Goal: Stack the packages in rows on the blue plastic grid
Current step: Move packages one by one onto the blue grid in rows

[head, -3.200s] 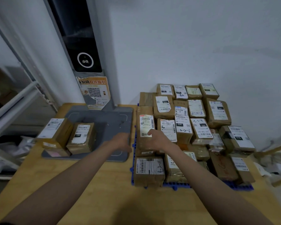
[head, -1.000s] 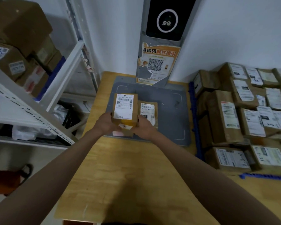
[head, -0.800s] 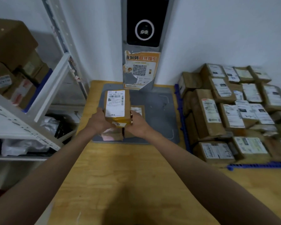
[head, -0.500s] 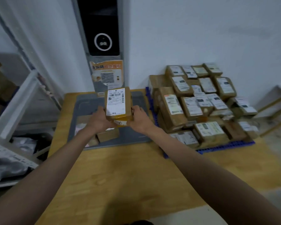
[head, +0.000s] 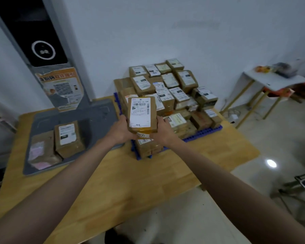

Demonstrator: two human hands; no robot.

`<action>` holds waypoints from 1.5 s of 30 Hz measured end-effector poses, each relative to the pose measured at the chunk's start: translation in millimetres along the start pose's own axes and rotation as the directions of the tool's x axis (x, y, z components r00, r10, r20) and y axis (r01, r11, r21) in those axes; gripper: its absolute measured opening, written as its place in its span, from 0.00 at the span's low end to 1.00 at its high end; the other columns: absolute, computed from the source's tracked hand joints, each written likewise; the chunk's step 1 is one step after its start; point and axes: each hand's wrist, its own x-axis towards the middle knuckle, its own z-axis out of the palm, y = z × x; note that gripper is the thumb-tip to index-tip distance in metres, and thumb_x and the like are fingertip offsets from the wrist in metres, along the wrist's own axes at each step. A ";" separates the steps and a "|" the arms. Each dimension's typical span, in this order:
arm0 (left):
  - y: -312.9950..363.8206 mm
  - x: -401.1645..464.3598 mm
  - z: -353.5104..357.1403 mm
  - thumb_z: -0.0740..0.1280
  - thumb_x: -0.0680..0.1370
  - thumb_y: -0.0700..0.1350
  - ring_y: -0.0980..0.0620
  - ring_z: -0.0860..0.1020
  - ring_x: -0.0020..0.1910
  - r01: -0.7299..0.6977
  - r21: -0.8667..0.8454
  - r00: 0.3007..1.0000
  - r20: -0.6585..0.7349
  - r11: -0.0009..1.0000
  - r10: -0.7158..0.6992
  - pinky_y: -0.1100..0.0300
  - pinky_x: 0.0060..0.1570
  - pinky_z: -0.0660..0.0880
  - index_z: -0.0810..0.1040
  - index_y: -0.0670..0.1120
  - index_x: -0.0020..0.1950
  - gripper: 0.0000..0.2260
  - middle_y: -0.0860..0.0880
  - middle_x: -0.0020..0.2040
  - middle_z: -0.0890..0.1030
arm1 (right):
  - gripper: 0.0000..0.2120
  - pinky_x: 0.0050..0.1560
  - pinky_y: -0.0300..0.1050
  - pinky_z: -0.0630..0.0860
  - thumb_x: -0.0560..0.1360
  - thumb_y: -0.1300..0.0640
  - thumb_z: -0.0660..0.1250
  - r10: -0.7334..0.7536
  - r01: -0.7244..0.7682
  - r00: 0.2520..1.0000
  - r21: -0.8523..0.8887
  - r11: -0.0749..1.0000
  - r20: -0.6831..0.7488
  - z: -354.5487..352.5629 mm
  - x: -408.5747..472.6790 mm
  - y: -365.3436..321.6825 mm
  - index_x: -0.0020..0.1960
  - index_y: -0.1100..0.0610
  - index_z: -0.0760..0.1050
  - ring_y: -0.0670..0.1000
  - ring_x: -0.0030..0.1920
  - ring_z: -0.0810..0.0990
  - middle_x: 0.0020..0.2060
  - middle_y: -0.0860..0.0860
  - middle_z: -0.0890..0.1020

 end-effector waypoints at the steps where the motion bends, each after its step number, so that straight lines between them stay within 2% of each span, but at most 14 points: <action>1: 8.0 0.5 6.4 0.79 0.64 0.55 0.51 0.74 0.52 -0.013 0.003 1.000 0.014 1.000 0.013 0.59 0.39 0.71 0.65 0.45 0.62 0.35 0.48 0.60 0.77 | 0.34 0.64 0.54 0.70 0.73 0.61 0.70 0.016 -0.016 1.000 0.009 1.000 -0.005 -5.7 -3.1 9.1 0.74 0.58 0.58 0.59 0.71 0.62 0.69 0.58 0.64; 4: 30.5 4.2 21.8 0.79 0.65 0.55 0.49 0.76 0.57 -0.058 0.024 0.997 0.059 0.998 0.056 0.52 0.51 0.76 0.64 0.45 0.67 0.38 0.48 0.61 0.76 | 0.34 0.56 0.49 0.69 0.74 0.62 0.69 0.055 -0.054 0.998 0.041 0.998 -0.023 -22.4 -10.6 32.2 0.75 0.58 0.56 0.59 0.69 0.64 0.68 0.59 0.63; 6: 43.5 10.0 28.5 0.79 0.65 0.54 0.49 0.75 0.58 -0.099 0.047 0.992 0.083 0.994 0.095 0.51 0.53 0.76 0.65 0.46 0.67 0.36 0.50 0.61 0.76 | 0.34 0.55 0.48 0.68 0.74 0.62 0.69 0.065 -0.063 0.997 0.045 0.997 -0.036 -32.2 -11.8 43.8 0.75 0.58 0.57 0.59 0.67 0.65 0.67 0.58 0.65; 9: 58.7 23.8 33.7 0.79 0.65 0.53 0.55 0.75 0.50 -0.141 0.021 0.984 0.109 0.990 0.138 0.60 0.39 0.72 0.65 0.51 0.59 0.30 0.52 0.56 0.76 | 0.34 0.53 0.46 0.67 0.74 0.61 0.70 0.094 -0.089 0.994 0.079 0.993 -0.058 -45.4 -8.2 56.1 0.75 0.58 0.57 0.58 0.66 0.66 0.67 0.59 0.66; 12: 68.9 39.8 36.8 0.78 0.66 0.53 0.62 0.71 0.42 -0.152 -0.017 0.981 0.117 0.988 0.153 0.65 0.33 0.66 0.63 0.51 0.60 0.31 0.57 0.49 0.74 | 0.36 0.54 0.48 0.69 0.74 0.60 0.70 0.121 -0.116 0.989 0.069 0.991 -0.082 -59.1 1.2 62.0 0.76 0.57 0.56 0.58 0.65 0.68 0.67 0.59 0.64; 14: 72.7 51.3 38.3 0.78 0.66 0.53 0.64 0.70 0.41 -0.169 -0.050 0.978 0.119 0.984 0.174 0.66 0.33 0.67 0.63 0.50 0.65 0.34 0.60 0.47 0.72 | 0.36 0.57 0.50 0.70 0.73 0.61 0.69 0.124 -0.118 0.988 0.071 0.990 -0.093 -68.4 10.0 63.0 0.76 0.57 0.56 0.59 0.65 0.68 0.67 0.59 0.64; 17: 76.7 72.4 38.2 0.78 0.66 0.52 0.58 0.74 0.44 -0.173 -0.022 0.977 0.125 0.985 0.175 0.59 0.40 0.75 0.64 0.48 0.63 0.32 0.51 0.54 0.77 | 0.36 0.61 0.52 0.69 0.73 0.61 0.69 0.118 -0.115 0.989 0.041 0.993 -0.094 -80.3 27.6 63.7 0.76 0.57 0.56 0.59 0.67 0.66 0.67 0.58 0.66; 21: 83.2 95.6 36.4 0.77 0.68 0.52 0.52 0.76 0.47 -0.188 -0.010 0.975 0.114 0.982 0.188 0.54 0.42 0.76 0.65 0.45 0.63 0.31 0.47 0.54 0.77 | 0.35 0.61 0.55 0.74 0.72 0.60 0.69 0.129 -0.129 0.987 0.006 0.992 -0.093 -91.8 55.7 64.3 0.75 0.58 0.57 0.58 0.64 0.71 0.66 0.57 0.69; 24: 83.4 108.3 34.0 0.77 0.68 0.53 0.49 0.77 0.50 -0.190 -0.017 0.976 0.105 0.982 0.191 0.49 0.49 0.77 0.65 0.45 0.63 0.31 0.47 0.55 0.77 | 0.35 0.57 0.53 0.76 0.71 0.62 0.71 0.089 -0.091 0.992 -0.029 0.995 -0.086 -97.5 77.7 63.5 0.74 0.60 0.58 0.57 0.60 0.73 0.63 0.58 0.72; 26: 80.8 117.6 29.6 0.77 0.69 0.53 0.50 0.77 0.50 -0.165 -0.047 0.981 0.095 0.985 0.169 0.50 0.49 0.77 0.64 0.46 0.65 0.32 0.48 0.55 0.77 | 0.35 0.51 0.49 0.74 0.71 0.62 0.71 0.060 -0.064 0.995 -0.052 0.997 -0.076 -100.4 93.9 61.4 0.73 0.61 0.59 0.54 0.56 0.72 0.62 0.57 0.72; 31: 76.1 150.9 12.8 0.77 0.69 0.51 0.53 0.76 0.47 -0.131 -0.061 0.990 0.043 0.989 0.134 0.59 0.36 0.71 0.64 0.49 0.59 0.27 0.51 0.53 0.76 | 0.33 0.44 0.44 0.70 0.71 0.61 0.71 0.008 -0.010 1.000 -0.096 0.995 -0.022 -107.7 144.8 53.0 0.71 0.61 0.59 0.54 0.55 0.72 0.61 0.57 0.73; 35: 73.4 181.1 -6.4 0.77 0.70 0.47 0.55 0.75 0.48 -0.088 -0.110 0.996 -0.012 0.990 0.087 0.63 0.36 0.69 0.66 0.50 0.61 0.26 0.54 0.52 0.74 | 0.33 0.53 0.47 0.74 0.71 0.62 0.72 -0.084 0.086 0.996 -0.100 0.991 0.019 -113.9 191.2 35.6 0.71 0.61 0.60 0.57 0.62 0.73 0.64 0.58 0.72; 41: 69.0 226.6 -48.3 0.77 0.70 0.47 0.63 0.74 0.42 -0.033 -0.108 0.991 -0.129 0.994 0.019 0.72 0.32 0.67 0.68 0.55 0.54 0.21 0.60 0.47 0.75 | 0.35 0.52 0.50 0.78 0.70 0.64 0.73 -0.210 0.215 0.973 -0.046 0.975 0.099 -124.0 263.2 -1.2 0.72 0.61 0.60 0.56 0.57 0.76 0.64 0.59 0.74; 45: 57.3 257.2 -80.2 0.75 0.71 0.50 0.55 0.74 0.45 0.052 -0.068 0.975 -0.214 0.996 -0.065 0.65 0.34 0.67 0.64 0.53 0.55 0.21 0.57 0.48 0.74 | 0.31 0.46 0.43 0.75 0.71 0.64 0.72 -0.264 0.268 0.957 -0.020 0.963 0.121 -122.3 313.6 -31.5 0.69 0.63 0.63 0.54 0.54 0.76 0.61 0.58 0.76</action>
